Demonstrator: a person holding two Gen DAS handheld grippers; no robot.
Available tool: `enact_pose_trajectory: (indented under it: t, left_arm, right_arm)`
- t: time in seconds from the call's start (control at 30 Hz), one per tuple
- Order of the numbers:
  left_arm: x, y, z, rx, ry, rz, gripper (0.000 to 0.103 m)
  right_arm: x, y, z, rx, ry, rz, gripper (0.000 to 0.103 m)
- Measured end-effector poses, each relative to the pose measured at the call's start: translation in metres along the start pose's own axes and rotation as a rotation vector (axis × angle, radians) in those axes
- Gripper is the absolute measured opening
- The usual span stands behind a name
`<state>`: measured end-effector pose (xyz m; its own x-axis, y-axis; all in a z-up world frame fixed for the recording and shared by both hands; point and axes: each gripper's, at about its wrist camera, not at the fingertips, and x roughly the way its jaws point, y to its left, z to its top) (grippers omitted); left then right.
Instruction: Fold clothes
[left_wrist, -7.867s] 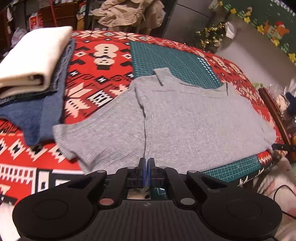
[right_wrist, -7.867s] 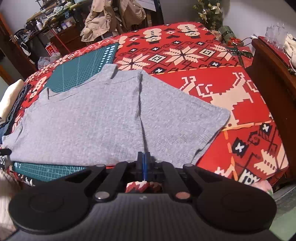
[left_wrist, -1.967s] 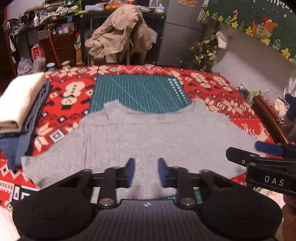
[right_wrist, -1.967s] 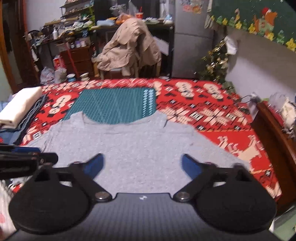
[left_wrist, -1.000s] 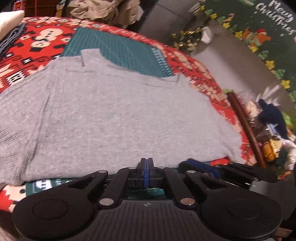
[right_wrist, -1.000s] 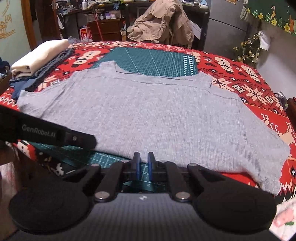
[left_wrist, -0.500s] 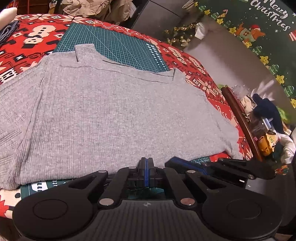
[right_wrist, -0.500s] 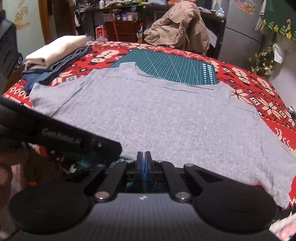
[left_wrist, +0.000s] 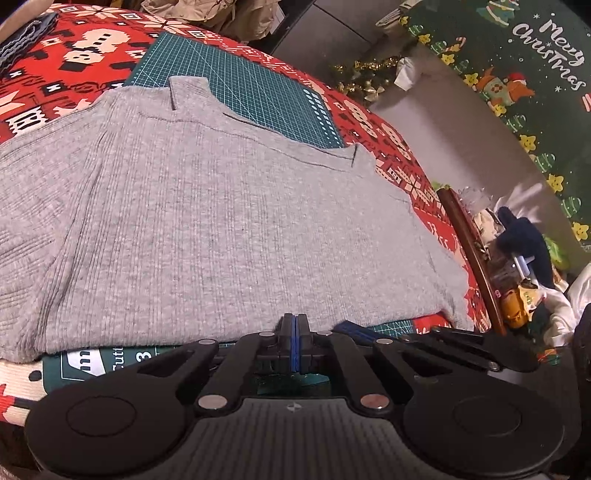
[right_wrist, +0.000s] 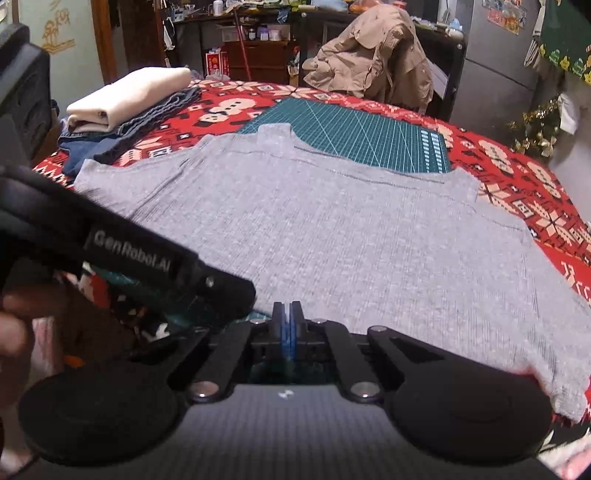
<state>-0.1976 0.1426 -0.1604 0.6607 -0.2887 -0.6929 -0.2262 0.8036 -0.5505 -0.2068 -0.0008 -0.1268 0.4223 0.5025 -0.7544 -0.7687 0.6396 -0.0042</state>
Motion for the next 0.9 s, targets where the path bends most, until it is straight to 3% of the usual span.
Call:
enact_pose_trajectory:
  t: [0.17,0.3,0.53,0.7,0.9]
  left_arm:
    - [0.0,0.001,0.0,0.003,0.002,-0.003,0.003]
    - [0.0,0.003,0.0,-0.006,0.003,-0.009,0.003]
    - [0.0,0.003,0.0,-0.002,0.003,-0.012,0.003]
    - [0.001,0.002,0.0,0.004,0.002,-0.011,0.003]
    - [0.001,0.003,0.0,0.001,0.002,-0.017,0.003]
  right_arm:
    - [-0.011,-0.022,0.001,0.065,-0.026,-0.075,0.003]
    - [-0.003,-0.044,-0.002,0.112,0.002,-0.139,0.003]
    - [-0.016,-0.049,-0.014,0.139,0.009,-0.132,0.003]
    - [-0.024,-0.062,-0.005,0.185,-0.036,-0.133,0.004]
    - [-0.016,-0.073,-0.015,0.225,0.016,-0.159,0.004]
